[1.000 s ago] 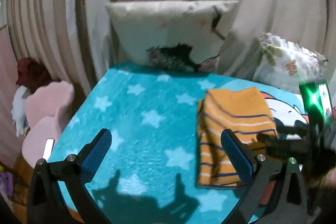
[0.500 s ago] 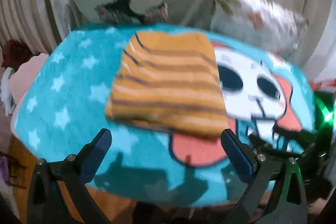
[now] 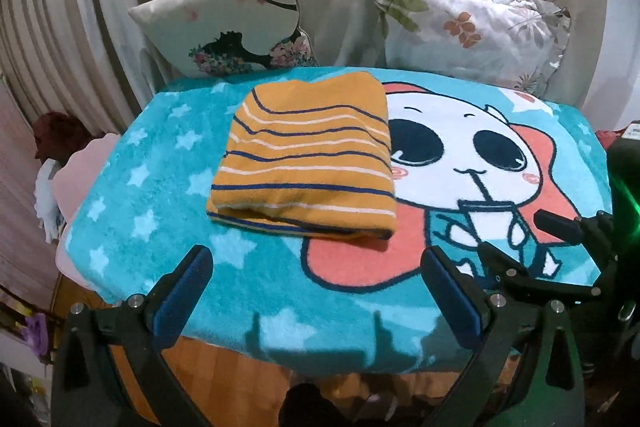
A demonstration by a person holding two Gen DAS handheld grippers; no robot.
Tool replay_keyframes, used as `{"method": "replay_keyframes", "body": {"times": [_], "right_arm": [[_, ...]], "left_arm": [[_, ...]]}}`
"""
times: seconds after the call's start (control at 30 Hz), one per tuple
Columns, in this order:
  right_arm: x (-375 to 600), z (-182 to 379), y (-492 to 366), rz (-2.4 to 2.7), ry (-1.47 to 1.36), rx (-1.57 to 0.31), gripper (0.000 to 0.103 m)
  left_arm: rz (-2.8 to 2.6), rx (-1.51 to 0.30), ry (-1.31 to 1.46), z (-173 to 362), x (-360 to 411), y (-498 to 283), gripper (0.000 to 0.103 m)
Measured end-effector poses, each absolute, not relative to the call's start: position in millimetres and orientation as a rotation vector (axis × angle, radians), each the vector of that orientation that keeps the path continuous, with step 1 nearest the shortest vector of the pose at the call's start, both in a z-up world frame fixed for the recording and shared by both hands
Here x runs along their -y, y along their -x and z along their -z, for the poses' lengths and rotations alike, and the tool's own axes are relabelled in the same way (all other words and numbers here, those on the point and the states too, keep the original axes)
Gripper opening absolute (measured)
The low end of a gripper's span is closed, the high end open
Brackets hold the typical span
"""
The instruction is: Fold small clothes
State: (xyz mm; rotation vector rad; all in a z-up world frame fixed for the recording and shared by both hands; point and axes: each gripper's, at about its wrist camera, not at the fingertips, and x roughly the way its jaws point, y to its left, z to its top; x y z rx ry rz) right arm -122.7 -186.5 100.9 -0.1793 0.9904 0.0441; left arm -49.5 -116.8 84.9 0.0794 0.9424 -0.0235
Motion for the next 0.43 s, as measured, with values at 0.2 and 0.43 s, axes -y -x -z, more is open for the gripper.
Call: {"method": "replay_keyframes", "body": {"times": [0.2,0.43], "right_arm": [[182.7,-106.7,128.1,-0.066,0.188,-0.962,0.072],[180.4,-111.2,129.0,-0.085,0.18,-0.945,0.073]], "left_arm": [[0.024,-0.949,-0.065,-87.5,114.6,55.8,0.103],[-0.032,-0.951,-0.111,-89.6,115.2,60.3,0.103]]}}
